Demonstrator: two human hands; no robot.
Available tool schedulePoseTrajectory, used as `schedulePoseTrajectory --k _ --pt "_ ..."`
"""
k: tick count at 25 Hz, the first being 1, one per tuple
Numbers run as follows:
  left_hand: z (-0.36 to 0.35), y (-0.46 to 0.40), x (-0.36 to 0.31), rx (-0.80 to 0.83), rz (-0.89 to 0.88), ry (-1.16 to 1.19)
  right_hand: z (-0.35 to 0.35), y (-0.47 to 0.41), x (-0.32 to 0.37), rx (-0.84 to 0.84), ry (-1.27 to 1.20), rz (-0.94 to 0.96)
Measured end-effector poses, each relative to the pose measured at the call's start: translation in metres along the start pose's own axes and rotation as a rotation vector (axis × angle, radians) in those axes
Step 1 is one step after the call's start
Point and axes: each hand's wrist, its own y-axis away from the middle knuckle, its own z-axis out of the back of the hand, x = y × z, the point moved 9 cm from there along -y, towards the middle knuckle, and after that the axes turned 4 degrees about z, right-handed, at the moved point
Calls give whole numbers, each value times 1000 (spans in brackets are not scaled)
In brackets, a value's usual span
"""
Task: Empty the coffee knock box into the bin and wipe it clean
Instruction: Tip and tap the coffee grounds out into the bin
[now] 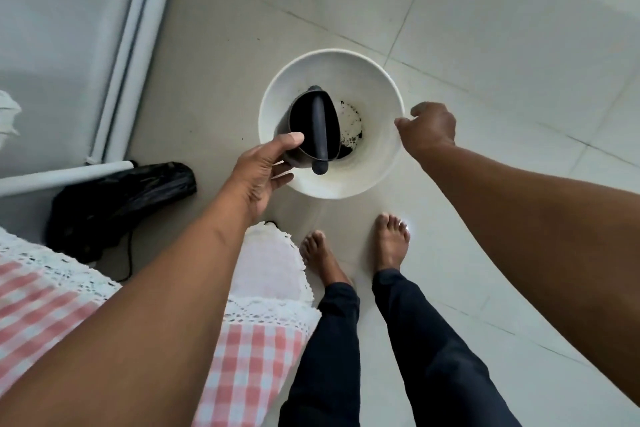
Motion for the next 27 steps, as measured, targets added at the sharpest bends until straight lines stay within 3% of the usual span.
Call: schedulePoseTrajectory --k 5,12,14,15,17,18,19,25,27 --pt "0 -24 -11 -114 -68 -81 -3 -26 -8 -80 -31 -5" --pt "-14 -24 -80 -349 -385 -343 0 -60 -9 -89 -161 3" --pt "-19 -23 -91 -421 -442 -432 -26 -74 -63 -150 -97 -52" --pt "-22 -21 -94 -457 -465 -476 -41 -69 -103 -162 59 -58" --pt "-31 -13 -98 -514 -532 -557 -144 -44 -209 -21 188 87" --pt "-36 -7 -98 -542 -572 -604 -179 -38 -267 -51 283 43" --pt "-41 -1 -98 -571 -623 -658 -207 -37 -311 -54 215 15" --pt "-63 29 -96 -675 -878 -786 -209 -43 -326 -32 164 -126" --pt "-65 36 -97 -701 -928 -772 -214 -39 -322 8 154 -73"
